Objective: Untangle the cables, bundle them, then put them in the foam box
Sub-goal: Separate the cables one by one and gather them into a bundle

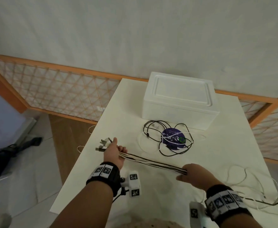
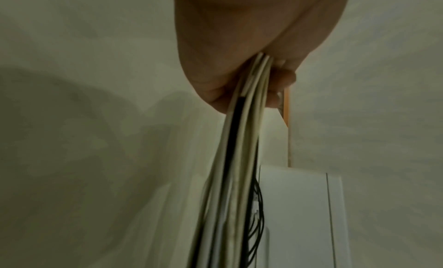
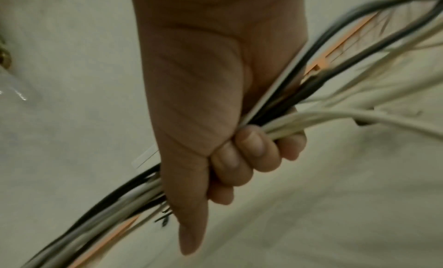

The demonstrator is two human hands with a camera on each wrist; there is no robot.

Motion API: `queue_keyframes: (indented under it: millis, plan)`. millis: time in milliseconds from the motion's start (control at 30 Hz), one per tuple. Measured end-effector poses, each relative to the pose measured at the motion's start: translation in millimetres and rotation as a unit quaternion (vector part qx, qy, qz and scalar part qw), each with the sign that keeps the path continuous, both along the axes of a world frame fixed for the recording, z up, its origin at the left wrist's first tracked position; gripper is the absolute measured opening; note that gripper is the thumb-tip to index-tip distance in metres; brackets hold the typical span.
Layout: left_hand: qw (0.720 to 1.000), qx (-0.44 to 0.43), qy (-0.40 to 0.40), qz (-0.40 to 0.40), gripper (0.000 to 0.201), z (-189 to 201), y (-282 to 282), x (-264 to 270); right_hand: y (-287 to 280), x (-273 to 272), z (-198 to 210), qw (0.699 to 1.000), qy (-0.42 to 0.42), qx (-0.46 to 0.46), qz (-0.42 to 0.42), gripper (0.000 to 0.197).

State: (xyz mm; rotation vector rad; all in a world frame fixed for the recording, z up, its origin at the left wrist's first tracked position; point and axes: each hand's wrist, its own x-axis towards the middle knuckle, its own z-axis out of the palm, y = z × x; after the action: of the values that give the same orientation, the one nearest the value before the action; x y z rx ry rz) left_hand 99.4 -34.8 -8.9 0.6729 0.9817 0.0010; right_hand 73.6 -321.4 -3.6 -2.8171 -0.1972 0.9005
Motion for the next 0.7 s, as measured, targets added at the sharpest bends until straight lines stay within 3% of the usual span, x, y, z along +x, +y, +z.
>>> queue_keyframes:
  millis: [133, 267, 300, 400, 433, 567, 700]
  plan:
    - [1.000, 0.016, -0.013, -0.007, 0.029, -3, -8, -2, -28, -3, 2, 0.999, 0.002, -0.025, -0.043, 0.035]
    - [0.999, 0.036, -0.023, -0.026, 0.025, -2, -18, -8, -56, -4, 5, 0.993, 0.079, -0.019, -0.089, 0.034]
    - [0.998, 0.040, -0.025, -0.037, 0.025, -3, -19, -10, -61, -4, 8, 0.992, 0.101, -0.026, -0.076, 0.046]
    - [0.996, 0.055, -0.032, -0.063, 0.021, -5, -27, -17, -61, 0, 20, 0.993, 0.110, 0.003, -0.036, 0.115]
    - [0.995, 0.058, -0.036, -0.067, 0.019, -6, -29, -19, -53, 5, 25, 0.995, 0.078, 0.050, -0.046, 0.117]
    - [0.994, 0.058, -0.039, -0.090, 0.019, -8, -33, -26, 11, 31, 46, 0.973, -0.094, 0.210, -0.021, 0.070]
    - [0.985, 0.072, -0.062, -0.141, 0.010, -7, -40, -29, 100, 43, 54, 0.967, 0.002, 0.250, 0.045, 0.072]
